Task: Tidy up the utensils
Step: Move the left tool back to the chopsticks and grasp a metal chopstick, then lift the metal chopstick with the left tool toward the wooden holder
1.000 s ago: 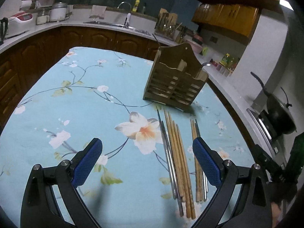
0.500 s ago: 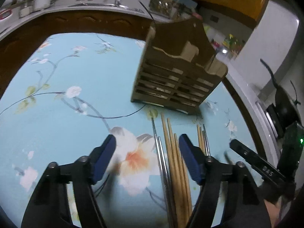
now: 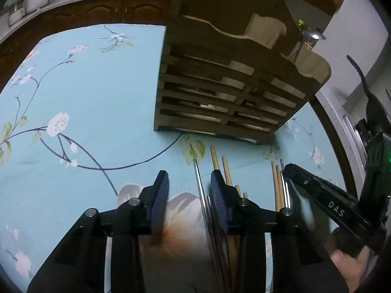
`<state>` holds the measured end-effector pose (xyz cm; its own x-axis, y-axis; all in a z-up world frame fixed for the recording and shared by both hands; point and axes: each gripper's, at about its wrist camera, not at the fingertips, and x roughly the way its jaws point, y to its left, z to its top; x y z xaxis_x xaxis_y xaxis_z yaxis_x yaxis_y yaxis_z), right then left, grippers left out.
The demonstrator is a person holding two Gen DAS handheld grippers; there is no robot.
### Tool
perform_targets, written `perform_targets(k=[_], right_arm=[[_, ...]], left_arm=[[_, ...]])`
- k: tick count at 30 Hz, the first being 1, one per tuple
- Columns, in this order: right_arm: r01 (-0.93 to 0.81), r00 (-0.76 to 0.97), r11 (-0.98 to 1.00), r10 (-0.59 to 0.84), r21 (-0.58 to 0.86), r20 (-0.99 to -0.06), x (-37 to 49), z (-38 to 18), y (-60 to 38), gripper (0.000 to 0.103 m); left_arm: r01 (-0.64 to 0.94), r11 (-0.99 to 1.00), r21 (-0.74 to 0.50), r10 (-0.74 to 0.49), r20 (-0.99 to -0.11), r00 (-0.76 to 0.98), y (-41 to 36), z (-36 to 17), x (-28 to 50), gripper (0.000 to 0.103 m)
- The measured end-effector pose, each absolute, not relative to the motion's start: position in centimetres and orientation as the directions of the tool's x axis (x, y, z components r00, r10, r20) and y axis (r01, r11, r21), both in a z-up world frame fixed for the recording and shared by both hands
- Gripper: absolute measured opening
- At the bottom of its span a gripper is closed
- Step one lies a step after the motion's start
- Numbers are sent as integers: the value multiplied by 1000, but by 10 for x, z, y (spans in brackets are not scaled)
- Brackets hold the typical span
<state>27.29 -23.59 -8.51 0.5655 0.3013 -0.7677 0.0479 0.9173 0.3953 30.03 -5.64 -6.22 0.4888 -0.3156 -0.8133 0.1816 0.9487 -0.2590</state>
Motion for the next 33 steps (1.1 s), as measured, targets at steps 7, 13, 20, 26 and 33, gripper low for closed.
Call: perform_targets(k=[7,13,20,26,33], right_arm=[[39,570,937,265,347,-778,281,-86,-229,5],[-11,563,963,228,268,-795,283,-85,-217,6],[-18,558,951,266,309,-786,281,-83,-221,3],[-18,614,910,337,415,-714,253,-52,-240,0],[-68,594,936,317,346,-739,242,-36,-233,7]], left_arm=[[209,951,-227,-302,-825,477,-67,-68,305,11],[246,952,-184,-285,-829,481,-71,-67,302,7],[254,949,-187,-291,-828,479,-68,-67,297,3],[252,932,-261,-358,-774,522,-47,-42,266,3],[257,908,-331,-419,-721,552,-24,-11,241,3]])
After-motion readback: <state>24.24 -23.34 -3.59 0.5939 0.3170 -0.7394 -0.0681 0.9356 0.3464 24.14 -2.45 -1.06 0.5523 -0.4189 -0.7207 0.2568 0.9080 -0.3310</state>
